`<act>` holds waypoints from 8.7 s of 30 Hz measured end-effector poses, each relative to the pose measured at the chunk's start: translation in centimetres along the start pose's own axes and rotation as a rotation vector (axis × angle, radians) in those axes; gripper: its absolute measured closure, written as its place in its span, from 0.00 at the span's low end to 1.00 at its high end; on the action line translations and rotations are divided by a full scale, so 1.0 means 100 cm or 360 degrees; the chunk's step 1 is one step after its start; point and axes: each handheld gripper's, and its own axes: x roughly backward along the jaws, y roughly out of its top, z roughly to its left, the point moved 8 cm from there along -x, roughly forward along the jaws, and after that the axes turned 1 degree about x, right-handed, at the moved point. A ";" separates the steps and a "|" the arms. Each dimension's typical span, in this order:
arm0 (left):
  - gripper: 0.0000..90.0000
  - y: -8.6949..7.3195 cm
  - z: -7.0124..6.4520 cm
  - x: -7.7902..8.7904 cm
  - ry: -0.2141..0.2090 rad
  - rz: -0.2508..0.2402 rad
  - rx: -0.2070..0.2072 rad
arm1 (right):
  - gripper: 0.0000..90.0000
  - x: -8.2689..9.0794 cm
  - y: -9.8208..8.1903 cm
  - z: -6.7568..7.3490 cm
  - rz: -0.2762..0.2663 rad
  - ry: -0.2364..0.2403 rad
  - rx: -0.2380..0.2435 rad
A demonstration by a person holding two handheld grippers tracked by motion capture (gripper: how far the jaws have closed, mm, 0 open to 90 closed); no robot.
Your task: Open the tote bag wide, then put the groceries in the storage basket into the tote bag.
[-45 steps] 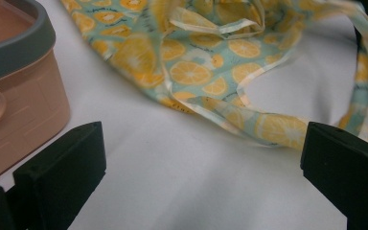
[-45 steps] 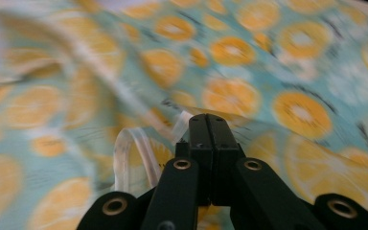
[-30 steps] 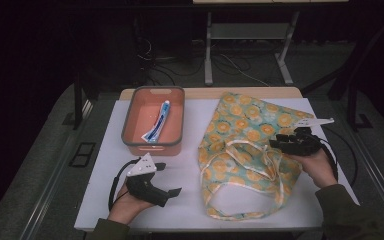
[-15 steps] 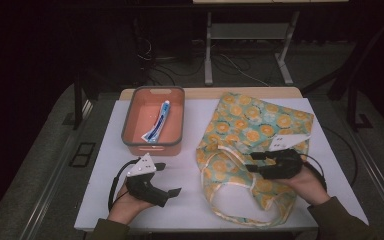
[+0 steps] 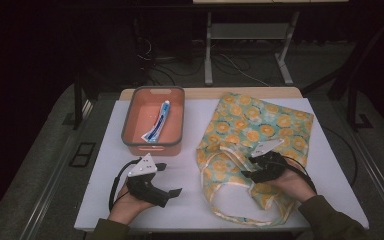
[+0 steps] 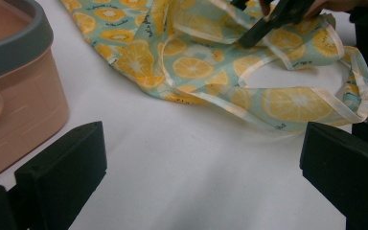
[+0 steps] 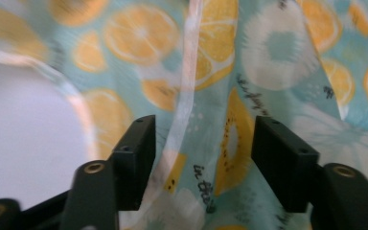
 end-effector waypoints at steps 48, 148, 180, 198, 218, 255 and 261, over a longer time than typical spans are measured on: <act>0.01 0.002 0.005 0.004 0.0025 -0.0022 0.0000 | 0.98 -0.006 -0.005 -0.099 -0.0265 -0.0019 -0.0666; 0.73 0.044 0.229 -0.074 0.0679 0.0776 0.0285 | 0.99 0.031 0.029 -0.078 -0.0475 0.0103 -0.0491; 0.82 0.112 0.158 -0.027 0.0330 0.0447 0.0071 | 0.99 0.030 0.031 -0.080 -0.0477 0.0087 -0.0488; 0.82 0.128 0.054 -0.046 0.0070 0.0427 -0.0233 | 0.99 0.036 0.034 -0.082 -0.0513 0.0077 -0.0495; 0.82 0.092 0.001 -0.133 -0.0010 0.0681 -0.0319 | 0.99 0.043 0.036 -0.083 -0.0555 0.0076 -0.0505; 0.40 0.080 -0.001 -0.165 -0.0072 0.0490 -0.0128 | 0.99 0.044 0.038 -0.080 -0.0561 0.0088 -0.0493; 0.46 0.066 -0.005 -0.162 -0.0102 0.0484 -0.0123 | 0.99 0.043 0.037 -0.080 -0.0552 0.0088 -0.0494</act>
